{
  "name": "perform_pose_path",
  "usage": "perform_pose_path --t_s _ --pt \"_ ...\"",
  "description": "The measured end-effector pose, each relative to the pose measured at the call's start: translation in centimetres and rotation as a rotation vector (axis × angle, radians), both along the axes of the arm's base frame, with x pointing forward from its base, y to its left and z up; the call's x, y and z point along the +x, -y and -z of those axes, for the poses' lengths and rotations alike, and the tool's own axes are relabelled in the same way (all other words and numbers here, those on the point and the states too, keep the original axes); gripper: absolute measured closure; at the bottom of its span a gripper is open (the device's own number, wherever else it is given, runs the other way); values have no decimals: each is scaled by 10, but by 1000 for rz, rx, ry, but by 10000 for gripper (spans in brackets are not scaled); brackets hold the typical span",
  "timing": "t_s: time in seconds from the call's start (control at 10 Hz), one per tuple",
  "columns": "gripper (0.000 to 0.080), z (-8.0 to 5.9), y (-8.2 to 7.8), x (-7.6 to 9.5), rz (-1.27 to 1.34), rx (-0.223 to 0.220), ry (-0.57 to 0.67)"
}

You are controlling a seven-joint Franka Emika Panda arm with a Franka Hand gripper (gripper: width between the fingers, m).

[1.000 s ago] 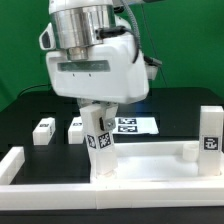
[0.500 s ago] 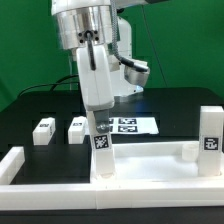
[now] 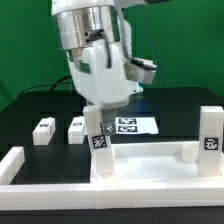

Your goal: Assemble desk

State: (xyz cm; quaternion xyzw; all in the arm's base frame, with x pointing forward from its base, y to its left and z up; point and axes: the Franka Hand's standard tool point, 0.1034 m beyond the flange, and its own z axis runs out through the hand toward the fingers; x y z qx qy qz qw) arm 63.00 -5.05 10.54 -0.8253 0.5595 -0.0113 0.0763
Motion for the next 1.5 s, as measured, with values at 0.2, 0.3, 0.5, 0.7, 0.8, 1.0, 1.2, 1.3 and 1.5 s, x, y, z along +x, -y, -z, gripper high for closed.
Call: perform_pose_path --t_s 0.2,0.3,0.5,0.7,0.8,1.0,1.2,1.3,1.5 --pt "156 0 0 0 -129 -13 15" --pt "151 1 0 0 -222 -23 25" --pt "150 1 1 0 -337 -36 38" --pt "150 1 2 -1 -632 -82 60" --pt "150 2 4 -1 -743 -103 79" --pt "150 3 8 -2 -937 -124 97" --pt "162 3 8 -2 -908 -121 94" --pt "332 3 8 -2 -899 -120 94" --pt "511 3 8 -2 -789 -107 83"
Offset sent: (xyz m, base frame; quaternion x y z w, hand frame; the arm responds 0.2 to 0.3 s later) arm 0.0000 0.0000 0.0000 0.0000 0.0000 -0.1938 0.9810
